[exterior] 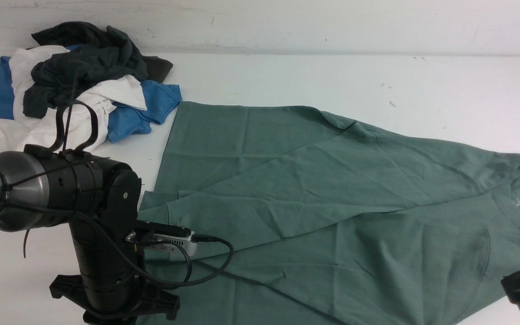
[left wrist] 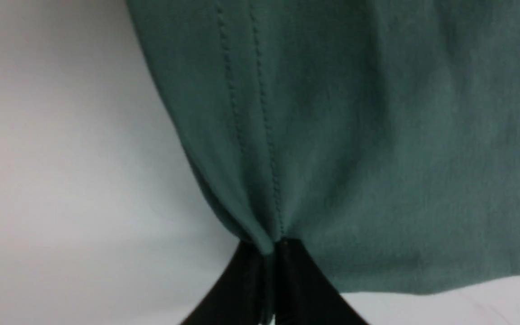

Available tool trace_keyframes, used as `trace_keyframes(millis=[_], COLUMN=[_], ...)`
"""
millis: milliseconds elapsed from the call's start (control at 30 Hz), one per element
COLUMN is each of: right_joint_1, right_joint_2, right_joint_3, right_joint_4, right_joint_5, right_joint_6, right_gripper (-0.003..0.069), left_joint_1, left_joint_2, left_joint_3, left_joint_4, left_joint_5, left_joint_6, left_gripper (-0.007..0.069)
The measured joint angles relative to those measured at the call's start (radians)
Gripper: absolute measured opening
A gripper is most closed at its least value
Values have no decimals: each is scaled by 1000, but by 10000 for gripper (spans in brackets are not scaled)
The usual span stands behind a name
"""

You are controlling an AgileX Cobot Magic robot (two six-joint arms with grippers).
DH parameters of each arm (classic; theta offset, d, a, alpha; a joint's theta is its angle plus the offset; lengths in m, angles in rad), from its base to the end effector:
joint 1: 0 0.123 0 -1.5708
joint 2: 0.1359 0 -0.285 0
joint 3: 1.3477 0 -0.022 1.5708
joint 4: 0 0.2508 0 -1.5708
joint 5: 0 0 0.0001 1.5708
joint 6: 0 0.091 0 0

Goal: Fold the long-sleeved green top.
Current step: Use both arms simultaneously to clamp the lower edge of the clothing fabric

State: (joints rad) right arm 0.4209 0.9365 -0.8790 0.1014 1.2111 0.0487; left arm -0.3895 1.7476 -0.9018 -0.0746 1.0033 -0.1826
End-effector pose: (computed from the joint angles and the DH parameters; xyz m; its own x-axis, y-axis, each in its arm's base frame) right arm 0.1318 0.0684 0.3190 -0.8779 -0.3009 -0.3724 -0.3669 0.9226 0.1194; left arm 0.2454 -0.1069 0.1484 -0.9673 0.1587 0.1977 0.1582 0.9872 -0.0185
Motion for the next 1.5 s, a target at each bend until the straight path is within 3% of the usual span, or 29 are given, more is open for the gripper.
trace_keyframes(millis=[200,367,467,600,700,767,800,833,867,933,1067,1133,1333,1500], right_joint_1=[0,8,50,141,188,236,239,251,274,291,302,302,307,307], right_joint_2=[2,67,134,247,300,352,356,369,392,407,447,479,560,629], right_joint_3=[0,0,0,6,24,64,68,83,118,142,160,160,160,160], right_joint_4=[1,58,73,57,39,32,32,31,30,29,8,4,-1,-10], right_joint_5=[31,35,35,26,18,-23,-23,-54,-134,-202,-317,-349,-379,-398], right_joint_6=[-91,-218,-272,-246,-232,-227,-227,-226,-225,-225,-230,-229,-242,-259], right_gripper=[-15,-15,-13,17,71,165,165,209,300,368,487,512,507,421], left_joint_1=[-12,-12,-12,-12,-12,-12,-12,-12,-12,-12,-12,-12,-12,-12], left_joint_2=[-74,-231,-284,-309,-310,-310,-310,-310,-310,-310,-310,-310,-310,-310], left_joint_3=[22,22,24,24,24,24,24,24,24,24,24,24,24,24], left_joint_4=[28,87,125,158,160,161,161,161,161,161,161,161,161,161], left_joint_5=[21,80,126,170,175,180,180,182,183,183,177,173,172,171], left_joint_6=[20,-34,-62,-93,-96,-96,-96,-96,-96,-96,-96,-96,-96,-96], left_gripper=[9,9,9,9,9,9,9,9,9,9,9,9,9,9])
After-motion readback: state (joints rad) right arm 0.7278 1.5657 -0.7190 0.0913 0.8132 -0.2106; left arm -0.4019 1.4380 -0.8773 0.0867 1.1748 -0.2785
